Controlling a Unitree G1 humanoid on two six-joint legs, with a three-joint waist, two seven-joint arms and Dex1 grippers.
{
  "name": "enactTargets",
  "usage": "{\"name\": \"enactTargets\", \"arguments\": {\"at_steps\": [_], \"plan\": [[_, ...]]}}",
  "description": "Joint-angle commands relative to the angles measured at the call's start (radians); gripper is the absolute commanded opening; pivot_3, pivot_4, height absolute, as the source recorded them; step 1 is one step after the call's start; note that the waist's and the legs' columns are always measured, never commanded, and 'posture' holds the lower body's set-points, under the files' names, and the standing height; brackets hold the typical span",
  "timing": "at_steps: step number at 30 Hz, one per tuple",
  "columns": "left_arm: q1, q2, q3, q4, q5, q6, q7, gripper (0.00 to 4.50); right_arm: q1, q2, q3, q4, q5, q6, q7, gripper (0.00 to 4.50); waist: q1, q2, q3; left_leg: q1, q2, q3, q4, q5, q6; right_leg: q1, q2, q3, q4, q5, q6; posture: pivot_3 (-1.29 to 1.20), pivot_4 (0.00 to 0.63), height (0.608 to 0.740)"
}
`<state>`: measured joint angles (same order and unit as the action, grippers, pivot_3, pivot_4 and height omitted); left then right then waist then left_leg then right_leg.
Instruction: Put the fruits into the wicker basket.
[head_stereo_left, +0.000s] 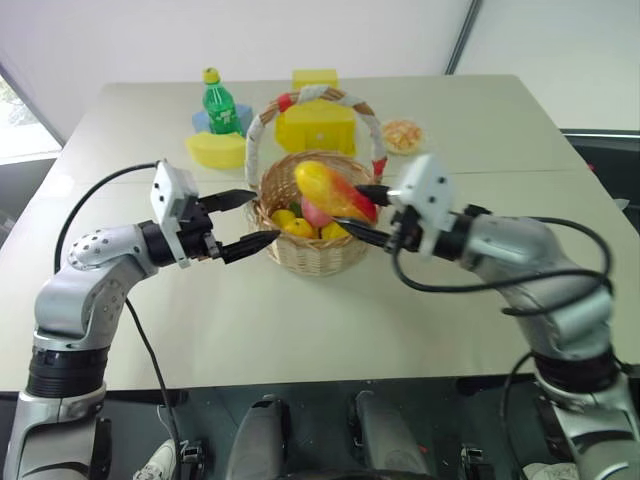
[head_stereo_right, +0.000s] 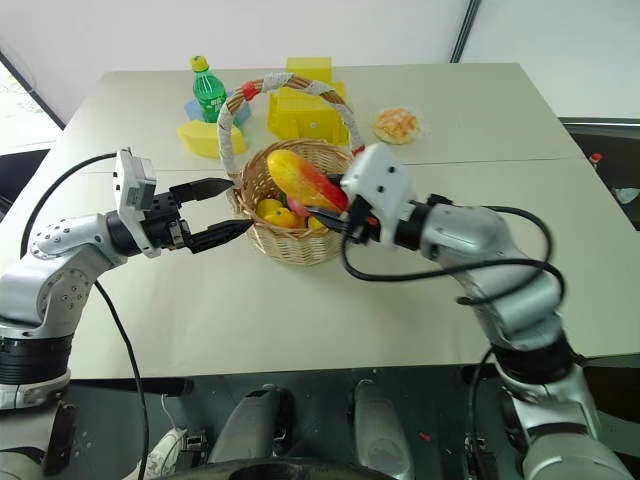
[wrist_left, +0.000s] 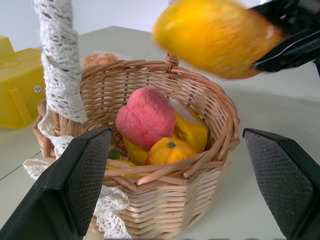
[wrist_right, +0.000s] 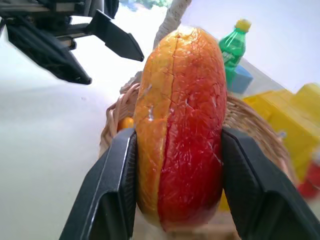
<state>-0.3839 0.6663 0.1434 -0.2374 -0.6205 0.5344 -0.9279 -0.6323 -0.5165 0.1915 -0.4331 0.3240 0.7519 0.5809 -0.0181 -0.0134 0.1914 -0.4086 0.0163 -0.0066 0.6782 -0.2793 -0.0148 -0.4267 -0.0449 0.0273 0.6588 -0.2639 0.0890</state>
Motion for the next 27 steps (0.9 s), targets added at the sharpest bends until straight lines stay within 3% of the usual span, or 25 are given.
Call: {"name": "enactTargets", "arguments": {"at_steps": [1,2,5,8,10,13,18,22,27], "plan": [[0.011,0.002,0.037,-0.07,-0.03,0.005,0.027,4.5,-0.08,0.07,0.02,0.145,-0.081,-0.006,-0.091,2.14,0.002,0.0,0.0,0.0,0.0,0.0,0.0,0.0,0.0,0.0,-0.001,0.0,0.0,0.0,0.0,0.0,0.15,0.74],[0.018,0.001,0.039,-0.081,-0.033,0.009,0.035,4.5,-0.089,0.082,0.016,0.162,-0.08,-0.012,-0.088,2.14,0.004,0.0,0.0,0.0,0.0,0.0,0.0,0.0,0.0,0.0,-0.001,0.0,0.0,0.0,0.0,0.0,0.15,0.74],[0.035,-0.004,0.044,-0.109,-0.042,0.017,0.055,4.5,-0.095,0.093,0.009,0.163,-0.076,-0.029,-0.067,3.09,0.007,0.0,0.0,-0.001,0.0,-0.001,0.0,0.0,0.0,0.0,-0.003,-0.001,0.0,0.0,0.0,0.0,0.15,0.74],[0.045,-0.007,0.043,-0.124,-0.051,0.019,0.074,4.5,-0.076,0.064,-0.007,0.107,-0.076,-0.074,-0.033,4.45,0.004,0.0,0.0,-0.001,0.0,0.0,0.0,0.0,0.0,0.0,-0.003,-0.001,0.0,0.0,0.0,0.0,0.15,0.74],[0.046,-0.009,0.04,-0.127,-0.052,0.019,0.082,4.5,-0.051,0.036,-0.028,0.063,-0.06,-0.106,0.002,4.45,0.004,0.0,0.0,-0.001,0.0,0.0,0.0,0.0,0.0,0.0,-0.003,-0.001,0.0,0.0,0.0,0.0,0.15,0.74],[0.031,-0.026,0.03,-0.118,-0.049,0.014,0.101,4.5,0.067,-0.033,-0.157,-0.091,0.071,-0.12,0.101,4.45,0.009,0.0,0.0,-0.001,0.0,-0.001,0.0,0.0,0.001,0.0,-0.003,-0.001,0.0,0.0,0.0,0.0,0.15,0.74],[-0.008,-0.077,0.018,-0.091,-0.036,-0.005,0.14,4.5,0.179,-0.061,-0.337,-0.101,0.14,-0.035,0.028,4.45,0.003,-0.001,0.0,0.0,0.0,-0.001,0.0,0.0,0.001,0.002,-0.003,-0.002,-0.002,0.0,0.001,0.0,0.15,0.74],[-0.021,-0.142,0.013,-0.091,-0.007,-0.05,0.199,4.5,0.142,0.025,-0.348,0.001,0.1,-0.05,-0.101,4.45,-0.005,-0.001,0.0,0.002,0.0,0.001,0.0,0.0,0.001,0.002,0.0,-0.001,-0.001,0.0,0.0,0.0,0.15,0.74],[0.007,-0.212,-0.006,-0.127,0.008,-0.092,0.243,4.5,0.077,0.131,-0.277,0.145,0.039,-0.129,-0.162,4.45,-0.002,0.0,0.0,0.001,0.0,0.001,0.0,0.0,0.0,0.001,0.001,0.0,0.001,0.0,0.0,0.0,0.15,0.74]]}}
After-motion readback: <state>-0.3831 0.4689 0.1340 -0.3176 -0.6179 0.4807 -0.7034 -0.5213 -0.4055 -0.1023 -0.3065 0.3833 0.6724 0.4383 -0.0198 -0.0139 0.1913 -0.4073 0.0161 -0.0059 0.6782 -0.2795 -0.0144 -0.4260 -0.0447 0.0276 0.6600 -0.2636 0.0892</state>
